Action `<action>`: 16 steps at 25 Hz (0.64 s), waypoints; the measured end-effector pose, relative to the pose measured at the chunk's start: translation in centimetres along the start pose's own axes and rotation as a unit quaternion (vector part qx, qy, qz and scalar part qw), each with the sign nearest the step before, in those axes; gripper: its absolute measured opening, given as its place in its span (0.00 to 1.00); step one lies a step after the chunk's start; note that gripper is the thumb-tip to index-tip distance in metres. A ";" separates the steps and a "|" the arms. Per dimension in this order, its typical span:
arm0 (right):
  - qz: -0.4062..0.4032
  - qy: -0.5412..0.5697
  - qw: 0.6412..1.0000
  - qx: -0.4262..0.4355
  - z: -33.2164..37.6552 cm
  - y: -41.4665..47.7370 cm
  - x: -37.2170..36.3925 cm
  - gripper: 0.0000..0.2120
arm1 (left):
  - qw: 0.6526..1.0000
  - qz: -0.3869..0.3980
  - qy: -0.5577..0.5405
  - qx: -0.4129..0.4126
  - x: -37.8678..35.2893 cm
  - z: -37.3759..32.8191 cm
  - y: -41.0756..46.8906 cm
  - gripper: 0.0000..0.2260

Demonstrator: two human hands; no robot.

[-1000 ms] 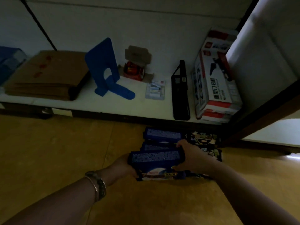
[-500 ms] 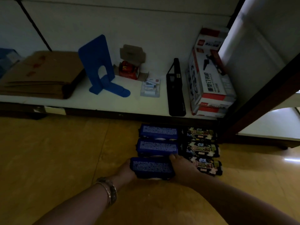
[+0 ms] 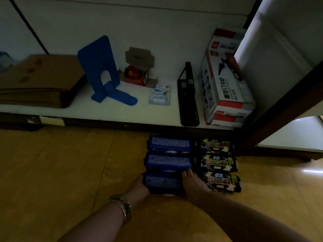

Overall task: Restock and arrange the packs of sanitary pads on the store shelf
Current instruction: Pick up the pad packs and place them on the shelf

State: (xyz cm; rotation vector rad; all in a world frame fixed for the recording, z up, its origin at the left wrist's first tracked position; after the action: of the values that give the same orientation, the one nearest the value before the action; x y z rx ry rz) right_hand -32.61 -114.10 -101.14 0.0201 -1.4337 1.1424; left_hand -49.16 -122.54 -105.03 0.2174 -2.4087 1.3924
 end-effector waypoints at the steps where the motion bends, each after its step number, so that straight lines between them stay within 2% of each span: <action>1: -0.005 -0.001 1.000 0.000 -0.1 0.2 0.0 0.28 | 1.000 0.003 -0.014 0.005 0.0 -0.3 0.0 0.12; 3: -0.017 -0.012 1.000 0.000 0.0 0.4 0.1 0.26 | 1.000 0.003 0.004 -0.015 -0.1 -0.6 -0.2 0.02; 4: -0.025 -0.023 0.999 -0.001 0.1 0.5 0.1 0.24 | 1.000 -0.007 0.002 -0.021 0.0 -0.5 0.1 0.02; 10: -0.061 -0.069 0.995 -0.035 0.8 0.9 0.1 0.24 | 1.000 -0.015 0.005 -0.002 0.2 -0.4 0.5 0.05; 12: -0.054 -0.073 0.995 -0.045 0.8 1.0 0.1 0.25 | 1.000 -0.018 0.013 0.013 0.2 -0.6 0.5 0.04; 14: -0.035 -0.074 0.995 -0.056 0.8 1.0 0.2 0.27 | 0.999 -0.014 0.014 0.036 0.3 -0.8 0.7 0.09; 16: -0.009 -0.082 0.995 -0.061 0.8 0.9 0.4 0.31 | 0.998 -0.014 0.034 0.059 0.7 -1.3 0.3 0.05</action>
State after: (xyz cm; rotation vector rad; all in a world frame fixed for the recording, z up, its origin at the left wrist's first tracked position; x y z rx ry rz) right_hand -33.88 -113.86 -101.22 0.0414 -1.6437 1.0545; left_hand -49.62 -121.22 -104.41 0.2282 -2.2634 1.5054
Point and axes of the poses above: each hand's wrist, its own y-axis towards the middle knuckle, its own x-axis out of the back of the hand, z = x × y, the point moved 3 cm from there along y, towards the middle knuckle, and after that the axes turned 9 degrees about x, right-handed, at the moved point
